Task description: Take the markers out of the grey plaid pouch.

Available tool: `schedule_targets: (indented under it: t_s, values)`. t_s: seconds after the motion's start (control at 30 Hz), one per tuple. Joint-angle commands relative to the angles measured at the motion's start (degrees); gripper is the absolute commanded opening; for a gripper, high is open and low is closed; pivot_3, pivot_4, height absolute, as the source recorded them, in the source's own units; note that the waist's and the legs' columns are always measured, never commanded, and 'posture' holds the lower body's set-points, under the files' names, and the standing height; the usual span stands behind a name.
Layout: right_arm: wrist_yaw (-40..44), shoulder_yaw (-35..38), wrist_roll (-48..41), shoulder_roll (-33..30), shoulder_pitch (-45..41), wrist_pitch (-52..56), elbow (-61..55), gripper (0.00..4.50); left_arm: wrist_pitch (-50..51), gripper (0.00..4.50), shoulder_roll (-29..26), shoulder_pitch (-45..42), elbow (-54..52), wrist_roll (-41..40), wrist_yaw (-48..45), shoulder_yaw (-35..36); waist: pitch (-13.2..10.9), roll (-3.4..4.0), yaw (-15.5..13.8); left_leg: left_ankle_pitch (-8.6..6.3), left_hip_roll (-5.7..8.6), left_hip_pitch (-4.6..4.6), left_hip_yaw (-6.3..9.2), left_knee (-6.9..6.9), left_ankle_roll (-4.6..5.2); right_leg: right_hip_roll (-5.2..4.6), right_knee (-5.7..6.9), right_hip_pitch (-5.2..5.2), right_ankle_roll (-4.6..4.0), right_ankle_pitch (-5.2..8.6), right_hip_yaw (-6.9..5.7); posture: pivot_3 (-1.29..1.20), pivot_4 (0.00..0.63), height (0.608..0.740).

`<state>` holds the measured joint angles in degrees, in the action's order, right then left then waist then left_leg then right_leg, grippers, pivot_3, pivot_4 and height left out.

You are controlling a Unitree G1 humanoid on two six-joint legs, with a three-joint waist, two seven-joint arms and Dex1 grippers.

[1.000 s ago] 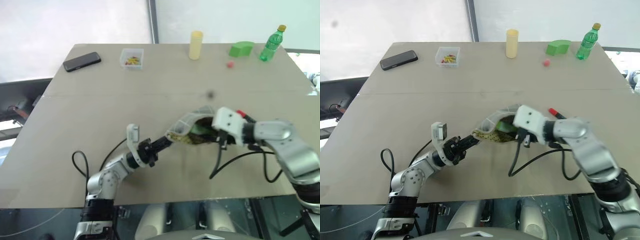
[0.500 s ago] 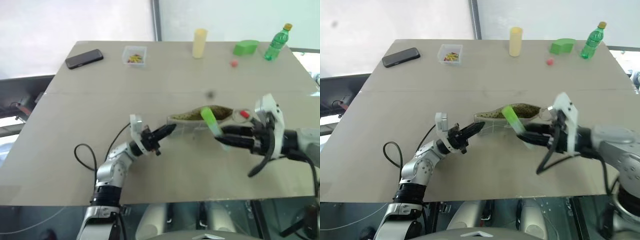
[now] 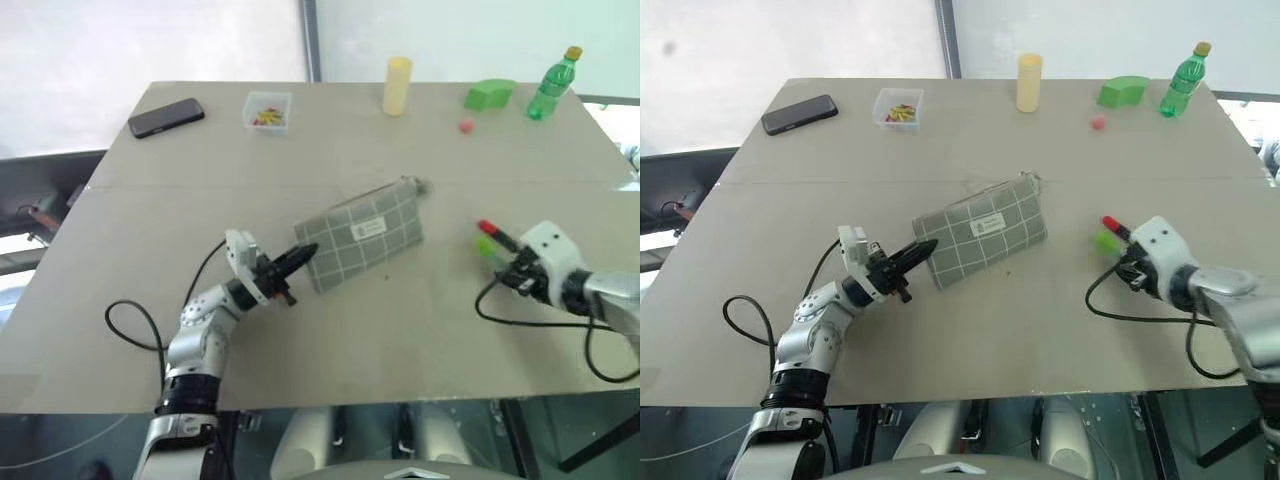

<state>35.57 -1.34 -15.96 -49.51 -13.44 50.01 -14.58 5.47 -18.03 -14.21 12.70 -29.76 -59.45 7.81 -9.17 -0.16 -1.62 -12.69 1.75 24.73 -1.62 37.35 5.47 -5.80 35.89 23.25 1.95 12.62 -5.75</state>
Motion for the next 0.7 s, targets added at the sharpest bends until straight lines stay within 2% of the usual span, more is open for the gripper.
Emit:
schedule_targets:
  t_s: [0.03,0.07,0.13,0.17,0.2,0.3,0.4,0.5,0.6,0.7]
  values:
    - [2.6,-5.7,5.3,-1.0,-1.9,-6.4,5.5,0.97,-2.7,0.0,0.2,0.2,-3.1,1.7,1.8,-0.4,0.0,-0.13,0.2,-0.03,-0.01,-0.02,0.0,0.03,0.06,0.01,0.0,-0.01,0.0,0.0,-0.01,0.0,0.15,0.74]
    - [3.0,-5.8,5.8,-1.0,-2.1,-7.2,6.4,0.97,-3.3,0.0,0.1,0.3,-3.4,2.1,2.3,-0.3,0.1,-0.19,0.4,-0.1,-0.01,-0.02,0.01,0.06,0.16,0.01,0.0,-0.03,0.01,0.0,-0.01,0.0,0.15,0.74]
    - [4.0,-4.7,5.9,-2.0,-2.0,-8.3,5.6,1.95,-3.5,0.0,-0.2,0.5,-4.6,1.8,3.2,0.6,0.1,-0.25,0.6,-0.16,-0.01,-0.1,0.01,0.12,0.26,0.01,-0.01,-0.13,0.03,0.01,0.0,0.0,0.15,0.74]
    - [4.5,-3.4,5.6,-2.5,-1.6,-8.5,4.0,2.27,-3.8,0.0,-0.7,0.6,-5.1,1.7,3.8,1.2,0.1,-0.24,0.6,-0.21,-0.01,-0.1,0.01,0.14,0.19,-0.01,-0.02,-0.14,0.13,0.02,0.0,0.0,0.15,0.74]
    - [4.6,-2.1,5.3,-2.9,-1.1,-8.6,2.4,2.79,-4.0,0.0,-1.2,0.8,-5.8,1.5,4.2,1.9,0.1,-0.24,0.6,-0.29,0.0,-0.1,0.01,0.14,0.06,-0.03,-0.02,-0.14,0.29,0.06,0.01,0.0,0.15,0.74]
    - [4.1,3.6,3.4,-3.0,0.8,-8.9,-4.7,3.99,-4.1,0.0,-4.1,1.5,-8.4,1.0,4.8,4.1,0.0,-0.23,0.5,-0.28,-0.02,-0.03,0.08,0.13,0.04,-0.03,-0.01,-0.09,0.12,-0.05,-0.05,0.0,0.15,0.74]
    - [6.5,10.5,-2.0,-1.2,3.3,-10.9,-11.5,3.99,-8.5,0.0,-8.3,3.6,-10.5,2.9,3.7,6.3,0.0,-0.13,0.6,-0.04,-0.02,0.05,0.07,0.01,-0.08,-0.01,-0.01,0.0,0.11,-0.07,-0.03,0.0,0.15,0.74]
    - [7.5,16.2,-9.0,1.0,4.8,-8.6,-17.8,3.99,-17.8,0.0,-12.6,5.7,-10.4,7.2,4.9,10.2,-0.1,-0.16,0.6,-0.03,-0.02,0.05,0.07,-0.08,-0.06,-0.01,-0.07,0.01,0.11,-0.07,-0.03,0.0,0.15,0.74]
    - [7.4,17.1,-11.2,1.6,7.8,-7.5,-22.5,3.99,-38.0,0.0,-18.4,8.7,-5.2,20.3,7.7,12.4,-0.1,-0.15,0.4,-0.21,-0.03,0.03,0.07,-0.12,-0.26,-0.03,-0.14,0.02,0.1,-0.06,-0.03,0.0,0.15,0.74]
    - [5.8,16.2,-13.0,3.6,9.6,-6.8,-24.4,3.99,-48.1,0.0,-20.5,10.1,2.3,27.7,14.2,13.7,-0.1,-0.04,0.1,-0.37,0.02,0.01,0.06,-0.14,-0.05,-0.13,-0.2,0.02,-0.04,0.02,-0.01,0.0,0.15,0.74]
